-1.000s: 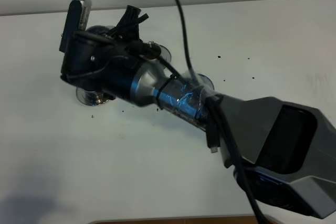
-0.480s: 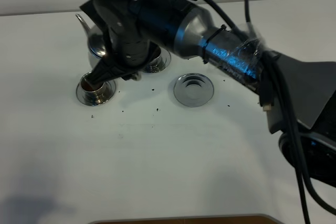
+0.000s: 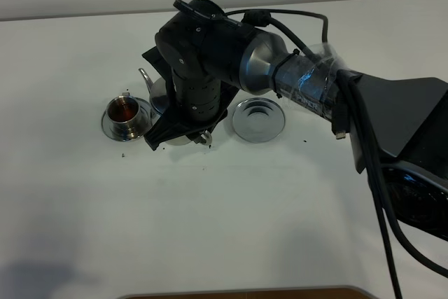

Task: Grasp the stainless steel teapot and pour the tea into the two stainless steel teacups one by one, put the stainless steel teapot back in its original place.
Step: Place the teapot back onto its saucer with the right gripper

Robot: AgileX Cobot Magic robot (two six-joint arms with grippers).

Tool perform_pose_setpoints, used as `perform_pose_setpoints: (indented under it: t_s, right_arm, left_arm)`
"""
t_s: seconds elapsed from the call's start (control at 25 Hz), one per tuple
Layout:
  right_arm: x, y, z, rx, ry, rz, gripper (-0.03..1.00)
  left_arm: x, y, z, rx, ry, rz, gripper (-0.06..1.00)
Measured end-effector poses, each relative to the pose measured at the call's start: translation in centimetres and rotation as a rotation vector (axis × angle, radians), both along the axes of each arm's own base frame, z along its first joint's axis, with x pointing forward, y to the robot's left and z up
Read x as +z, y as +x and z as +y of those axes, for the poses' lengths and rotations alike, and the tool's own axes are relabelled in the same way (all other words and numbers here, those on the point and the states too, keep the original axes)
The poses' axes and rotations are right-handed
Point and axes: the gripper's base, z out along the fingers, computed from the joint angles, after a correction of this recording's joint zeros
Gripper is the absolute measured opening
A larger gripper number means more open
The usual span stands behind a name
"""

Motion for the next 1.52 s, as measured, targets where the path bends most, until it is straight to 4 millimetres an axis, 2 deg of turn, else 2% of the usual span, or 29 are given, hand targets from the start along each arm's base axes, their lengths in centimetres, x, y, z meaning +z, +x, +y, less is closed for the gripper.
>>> perform_pose_setpoints:
  t_s: [0.16,0.28,0.52,0.68,0.88,1.08,1.24,1.52]
  right_arm:
    - [-0.1,0.0,0.0,0.0,-0.004,0.002,0.19]
    - [0.6,0.0,-0.6,0.002,-0.055,-0.008,0.19]
    - [4.7,0.7,-2.1,-0.012,-0.041,-0.1,0.19]
    - [6.4,1.2,-4.8,-0.056,-0.044,-0.104,0.19]
    - [5.1,0.9,-9.2,-0.16,-0.103,-0.017,0.19]
    - [1.9,1.6,-12.0,-0.301,-0.067,0.029,0.19]
    - [0.2,2.0,-12.7,-0.373,-0.007,0.009,0.19]
    - [-0.6,2.4,-12.3,-0.41,0.071,-0.006,0.19]
  left_arm:
    - [0.0,0.0,0.0,0.0,0.0,0.0,0.39]
    - [0.0,0.0,0.0,0.0,0.0,0.0,0.39]
    - [0.0,0.0,0.0,0.0,0.0,0.0,0.39]
    - [0.0,0.0,0.0,0.0,0.0,0.0,0.39]
    - [0.0,0.0,0.0,0.0,0.0,0.0,0.39]
    - [0.0,0.0,0.0,0.0,0.0,0.0,0.39]
    - [0.0,0.0,0.0,0.0,0.0,0.0,0.39]
    - [0.0,0.0,0.0,0.0,0.0,0.0,0.39]
